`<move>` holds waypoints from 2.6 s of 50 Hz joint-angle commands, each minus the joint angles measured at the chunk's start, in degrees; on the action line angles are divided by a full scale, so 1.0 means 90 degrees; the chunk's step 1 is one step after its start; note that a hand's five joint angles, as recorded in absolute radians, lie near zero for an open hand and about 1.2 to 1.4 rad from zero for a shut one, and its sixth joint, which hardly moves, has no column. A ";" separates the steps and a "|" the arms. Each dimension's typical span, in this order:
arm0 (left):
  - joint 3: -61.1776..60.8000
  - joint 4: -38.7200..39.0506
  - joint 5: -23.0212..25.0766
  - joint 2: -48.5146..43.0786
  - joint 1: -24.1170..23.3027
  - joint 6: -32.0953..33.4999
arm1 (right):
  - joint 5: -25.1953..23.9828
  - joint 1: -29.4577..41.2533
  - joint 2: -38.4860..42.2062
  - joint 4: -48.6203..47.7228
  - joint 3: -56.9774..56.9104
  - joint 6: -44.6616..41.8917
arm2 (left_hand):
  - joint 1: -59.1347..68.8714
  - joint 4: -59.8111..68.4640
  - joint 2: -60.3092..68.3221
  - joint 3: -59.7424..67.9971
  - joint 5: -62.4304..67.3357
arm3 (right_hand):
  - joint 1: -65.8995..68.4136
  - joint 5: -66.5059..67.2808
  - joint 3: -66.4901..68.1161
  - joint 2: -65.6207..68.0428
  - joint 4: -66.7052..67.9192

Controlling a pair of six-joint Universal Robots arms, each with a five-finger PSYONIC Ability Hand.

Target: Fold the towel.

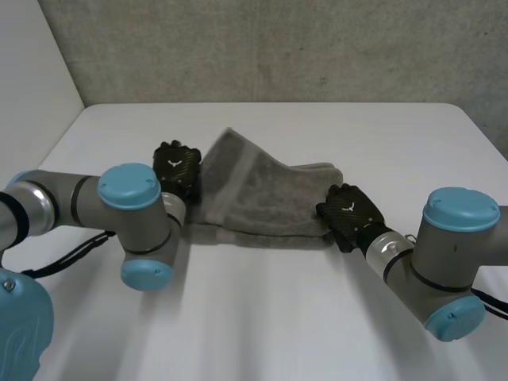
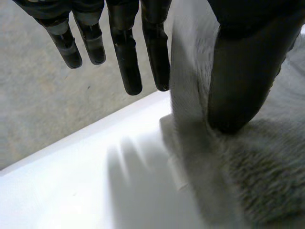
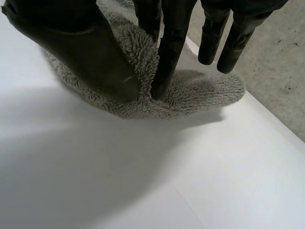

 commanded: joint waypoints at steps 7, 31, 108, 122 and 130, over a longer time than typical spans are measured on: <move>-0.0620 -0.0118 -0.0035 0.0650 -0.0069 0.0008 | 0.0025 0.0009 -0.0115 0.0017 0.0038 -0.0199 | -0.0139 -0.0346 -0.0152 -0.0307 -0.0109 | 0.1016 0.0562 -0.0294 0.0819 -0.0485; -0.2126 -0.0626 0.1674 0.1619 0.0175 0.1805 | 0.0054 0.0009 -0.0300 0.0026 0.0126 -0.0170 | -0.0289 -0.0346 -0.0302 -0.0307 -0.0259 | -0.0199 -0.0652 -0.0294 -0.0396 -0.0485; -0.2966 -0.0313 0.1322 0.3562 0.0546 0.0467 | -0.0883 0.1699 -0.0750 0.1345 -0.0235 -0.3373 | -0.0420 -0.0346 -0.0433 -0.0307 -0.0390 | 0.1177 0.0724 -0.0294 0.0981 -0.0485; -0.2819 -0.0313 0.1322 0.3562 0.0507 0.0076 | -0.1704 0.1474 -0.0906 0.1091 0.0468 -0.3373 | -0.0439 -0.0346 -0.0452 -0.0307 -0.0409 | 0.1177 0.0724 -0.0294 0.0981 -0.0485; -0.2712 -0.0313 0.1322 0.3513 0.0497 0.0018 | -0.1606 0.1474 -0.0867 0.1081 0.0399 -0.3344 | -0.0457 -0.0346 -0.0470 -0.0307 -0.0427 | 0.1177 0.0724 -0.0294 0.0981 -0.0485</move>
